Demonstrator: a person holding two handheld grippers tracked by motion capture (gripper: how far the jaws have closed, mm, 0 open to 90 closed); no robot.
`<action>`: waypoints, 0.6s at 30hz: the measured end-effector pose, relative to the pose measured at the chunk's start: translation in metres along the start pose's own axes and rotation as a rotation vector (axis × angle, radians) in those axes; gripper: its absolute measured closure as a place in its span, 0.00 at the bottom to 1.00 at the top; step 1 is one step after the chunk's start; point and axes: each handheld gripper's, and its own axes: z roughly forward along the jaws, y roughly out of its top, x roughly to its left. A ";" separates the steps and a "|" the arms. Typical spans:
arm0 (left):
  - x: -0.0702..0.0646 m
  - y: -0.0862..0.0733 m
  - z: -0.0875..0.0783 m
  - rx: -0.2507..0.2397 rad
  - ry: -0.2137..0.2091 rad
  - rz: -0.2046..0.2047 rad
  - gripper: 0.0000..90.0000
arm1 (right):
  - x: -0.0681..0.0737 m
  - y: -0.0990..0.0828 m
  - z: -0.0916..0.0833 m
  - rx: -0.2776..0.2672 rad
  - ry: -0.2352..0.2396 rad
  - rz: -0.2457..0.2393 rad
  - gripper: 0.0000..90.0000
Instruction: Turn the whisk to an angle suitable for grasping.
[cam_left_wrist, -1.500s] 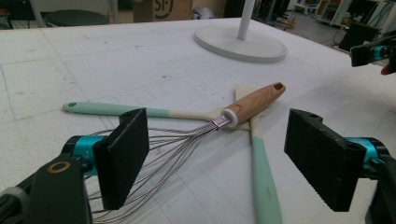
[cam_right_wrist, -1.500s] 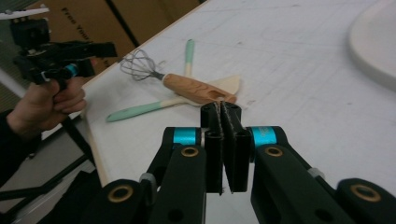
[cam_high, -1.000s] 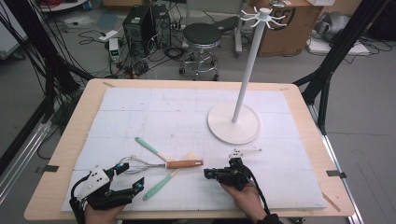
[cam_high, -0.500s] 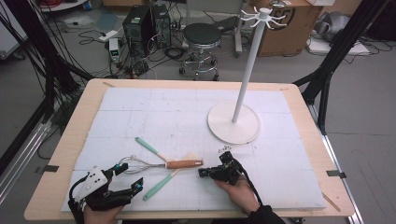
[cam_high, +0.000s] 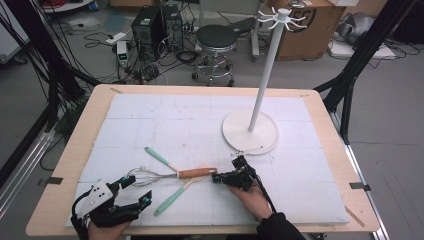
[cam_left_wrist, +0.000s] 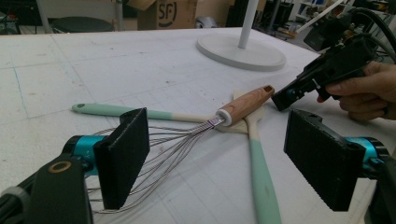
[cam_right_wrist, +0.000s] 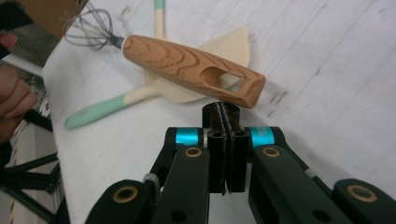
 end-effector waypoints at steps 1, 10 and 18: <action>0.000 0.000 0.000 0.000 0.000 0.000 0.26 | -0.002 0.003 0.001 -0.001 -0.008 0.002 0.99; -0.001 0.000 0.001 0.005 0.000 0.006 0.26 | -0.010 0.014 0.005 -0.027 -0.020 0.025 0.99; -0.001 -0.001 0.003 0.011 -0.001 0.009 0.26 | -0.015 0.016 0.004 -0.061 0.005 0.045 0.99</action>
